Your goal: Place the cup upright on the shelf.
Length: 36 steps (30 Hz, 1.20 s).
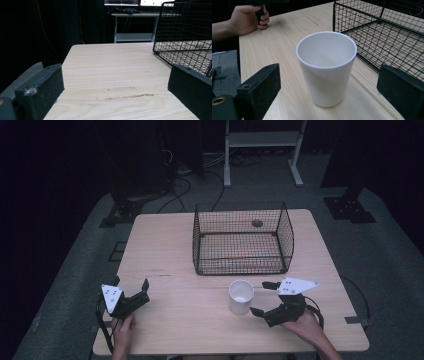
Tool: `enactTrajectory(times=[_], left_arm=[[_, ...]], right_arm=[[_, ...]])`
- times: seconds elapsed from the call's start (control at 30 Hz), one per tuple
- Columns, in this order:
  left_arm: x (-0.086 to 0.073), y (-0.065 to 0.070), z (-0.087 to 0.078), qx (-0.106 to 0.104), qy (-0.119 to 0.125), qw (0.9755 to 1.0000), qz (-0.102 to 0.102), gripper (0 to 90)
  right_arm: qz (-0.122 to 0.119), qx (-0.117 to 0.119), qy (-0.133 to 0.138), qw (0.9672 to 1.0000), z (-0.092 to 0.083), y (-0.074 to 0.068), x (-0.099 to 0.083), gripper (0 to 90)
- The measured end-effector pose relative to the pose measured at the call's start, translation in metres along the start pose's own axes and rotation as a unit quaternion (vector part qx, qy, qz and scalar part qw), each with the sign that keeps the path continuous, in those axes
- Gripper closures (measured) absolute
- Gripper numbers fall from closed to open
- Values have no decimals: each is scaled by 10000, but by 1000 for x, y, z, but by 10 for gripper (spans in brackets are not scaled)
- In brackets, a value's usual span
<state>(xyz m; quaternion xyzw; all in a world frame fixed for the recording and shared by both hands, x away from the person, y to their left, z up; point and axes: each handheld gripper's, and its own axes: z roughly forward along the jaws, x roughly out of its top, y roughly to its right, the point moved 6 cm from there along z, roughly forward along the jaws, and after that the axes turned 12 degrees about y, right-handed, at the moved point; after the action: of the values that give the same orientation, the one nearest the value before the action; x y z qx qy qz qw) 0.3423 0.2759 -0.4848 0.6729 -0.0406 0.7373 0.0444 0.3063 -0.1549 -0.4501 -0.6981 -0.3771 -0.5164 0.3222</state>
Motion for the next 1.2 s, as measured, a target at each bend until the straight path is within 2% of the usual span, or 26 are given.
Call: enactTrajectory(times=[0.37,1.03,1.17,1.2], left_arm=[[0,0,0,-4,1,10000,-3,0],[0,0,0,-7,-1,10000,-8,0],[0,0,0,-4,0,10000,-16,0],[0,0,0,-5,1,10000,-18,0]], right_arm=[[-7,70,-79,9999,13,-3,-1,30],[-37,186,-421,9989,53,-5,-8,32],[-86,167,-497,9986,57,-3,-8,89],[-94,136,-489,9987,57,-1,-7,163]])
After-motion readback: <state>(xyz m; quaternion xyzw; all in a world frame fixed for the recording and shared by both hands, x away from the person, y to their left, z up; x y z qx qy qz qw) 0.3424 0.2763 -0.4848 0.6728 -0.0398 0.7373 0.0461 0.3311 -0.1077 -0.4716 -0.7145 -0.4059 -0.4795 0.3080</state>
